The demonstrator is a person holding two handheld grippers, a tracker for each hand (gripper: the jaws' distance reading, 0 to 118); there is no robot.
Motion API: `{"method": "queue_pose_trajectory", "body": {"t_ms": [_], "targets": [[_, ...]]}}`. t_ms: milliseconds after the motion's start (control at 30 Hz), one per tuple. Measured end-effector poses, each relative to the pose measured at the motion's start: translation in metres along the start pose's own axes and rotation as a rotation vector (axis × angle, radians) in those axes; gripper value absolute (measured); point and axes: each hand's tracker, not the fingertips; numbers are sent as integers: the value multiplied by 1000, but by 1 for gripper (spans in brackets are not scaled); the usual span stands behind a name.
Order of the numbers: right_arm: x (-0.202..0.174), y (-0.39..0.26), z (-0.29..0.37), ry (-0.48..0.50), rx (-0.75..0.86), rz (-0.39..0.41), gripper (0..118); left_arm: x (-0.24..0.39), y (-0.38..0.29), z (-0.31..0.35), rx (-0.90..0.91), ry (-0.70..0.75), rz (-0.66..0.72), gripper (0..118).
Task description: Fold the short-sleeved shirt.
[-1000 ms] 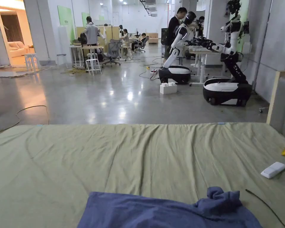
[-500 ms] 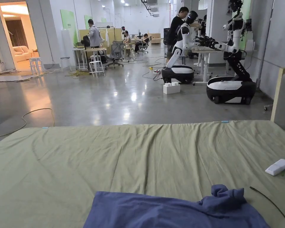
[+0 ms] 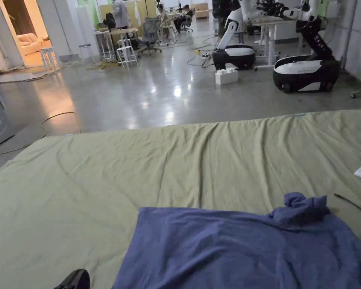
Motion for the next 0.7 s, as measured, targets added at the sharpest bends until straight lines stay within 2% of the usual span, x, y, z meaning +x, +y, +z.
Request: {"method": "queue_pose_trajectory", "body": {"t_ms": [67, 133, 167, 267, 300, 367, 433, 533, 700], "targets": [[2, -4, 0, 7, -12, -13, 0, -18, -8, -2, -20, 10, 77, 1], [3, -11, -1, 5, -38, -40, 0, -35, -23, -11, -84, 108, 26, 3], [4, -14, -2, 7, -50, -56, 0, -42, -33, -16, -123, 120, 24, 18], [5, -24, -9, 10, -96, -97, 0, -74, -76, -41, -224, 66, 144, 79], [5, -26, -10, 11, -110, -106, 0, -82, -95, -52, -252, 33, 181, 86], [5, -29, -13, 10, -132, -116, 0, -93, -128, -74, -309, 5, 217, 86], [5, -32, -14, 7, -147, -120, 0, -97, -159, -102, -425, 36, 213, 85], [7, -35, -12, -6, -166, -116, 0, -101, -191, -135, -554, 72, 187, 74], [14, -41, -8, -40, -195, -115, 0, -102, -206, -160, -568, 70, 192, 69]]}}
